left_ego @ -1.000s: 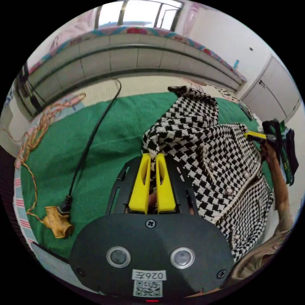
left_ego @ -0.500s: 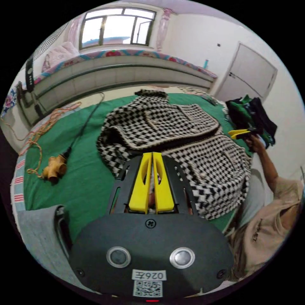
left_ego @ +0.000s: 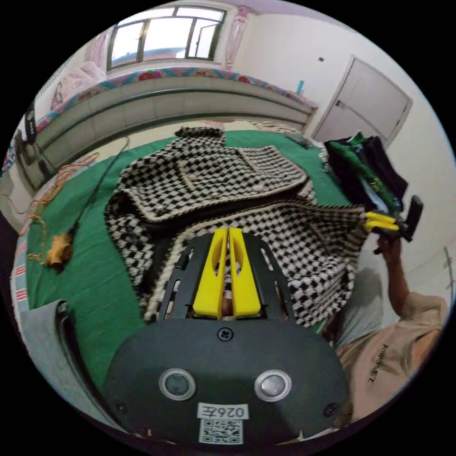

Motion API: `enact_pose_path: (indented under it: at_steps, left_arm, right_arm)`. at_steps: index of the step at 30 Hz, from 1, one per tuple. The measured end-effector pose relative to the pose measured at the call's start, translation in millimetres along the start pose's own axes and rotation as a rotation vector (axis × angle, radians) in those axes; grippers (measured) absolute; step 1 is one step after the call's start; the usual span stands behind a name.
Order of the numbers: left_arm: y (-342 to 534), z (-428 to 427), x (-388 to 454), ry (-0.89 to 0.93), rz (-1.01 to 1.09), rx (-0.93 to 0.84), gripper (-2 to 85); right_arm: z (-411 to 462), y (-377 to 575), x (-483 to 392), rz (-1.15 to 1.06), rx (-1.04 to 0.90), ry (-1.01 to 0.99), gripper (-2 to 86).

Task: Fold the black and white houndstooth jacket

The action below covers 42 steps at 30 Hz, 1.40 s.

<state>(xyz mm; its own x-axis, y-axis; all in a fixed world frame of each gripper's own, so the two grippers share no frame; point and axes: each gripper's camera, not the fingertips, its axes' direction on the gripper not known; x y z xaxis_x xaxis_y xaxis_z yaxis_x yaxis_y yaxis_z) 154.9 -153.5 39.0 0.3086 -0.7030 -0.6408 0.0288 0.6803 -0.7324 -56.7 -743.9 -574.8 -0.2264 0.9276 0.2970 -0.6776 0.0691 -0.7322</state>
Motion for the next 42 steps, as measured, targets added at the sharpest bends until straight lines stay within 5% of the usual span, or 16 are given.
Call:
enact_pose_path:
  at_steps: [4,6,8,11,15,18,23,27,29,32,35,39,42]
  left_arm:
    - [7,10,10,0.529,0.000,0.058,-0.6]
    - [10,33,16,0.614,0.013,-0.054,-0.6]
    - [19,65,17,0.496,0.019,-0.251,-0.8]
    - [24,65,6,0.571,-0.011,-0.210,-0.9]
    - [24,61,8,0.529,0.032,-0.212,-1.0]
    - [26,57,7,0.509,0.047,-0.203,-1.0]
    - [30,53,-3,0.552,0.021,-0.208,-1.0]
    - [26,39,-9,0.626,0.075,-0.254,-0.8]
    - [24,4,-24,0.531,0.103,-0.131,-0.5]
    - [32,-35,-57,0.230,-0.003,0.071,2.1]
    - [35,-36,-80,-0.001,-0.084,0.143,12.1]
    - [25,-3,-96,0.117,-0.108,0.003,14.1]
    - [22,25,-88,0.106,-0.036,-0.192,9.1]
  right_arm:
    - [26,3,-68,-0.248,-0.165,-0.128,1.5]
    - [35,2,-101,-0.457,-0.320,-0.271,2.2]
    - [22,-4,-97,-0.431,-0.269,-0.225,3.4]
    - [-1,-15,-41,-0.093,-0.102,-0.021,6.5]
    - [41,-20,29,0.254,-0.227,0.106,12.8]
    - [102,-2,41,0.197,-0.579,0.065,3.5]
    - [20,37,47,0.328,-0.359,-0.007,-1.1]
    - [-37,117,59,0.509,-0.345,0.162,1.1]
    - [-52,143,65,0.571,-0.360,0.273,4.0]
    - [-85,156,48,0.501,-0.246,0.370,6.8]
    - [-105,144,17,0.289,-0.039,0.178,9.5]
    - [-89,121,-10,0.069,0.002,-0.094,15.4]
    - [-51,111,-16,-0.005,-0.191,-0.083,7.0]
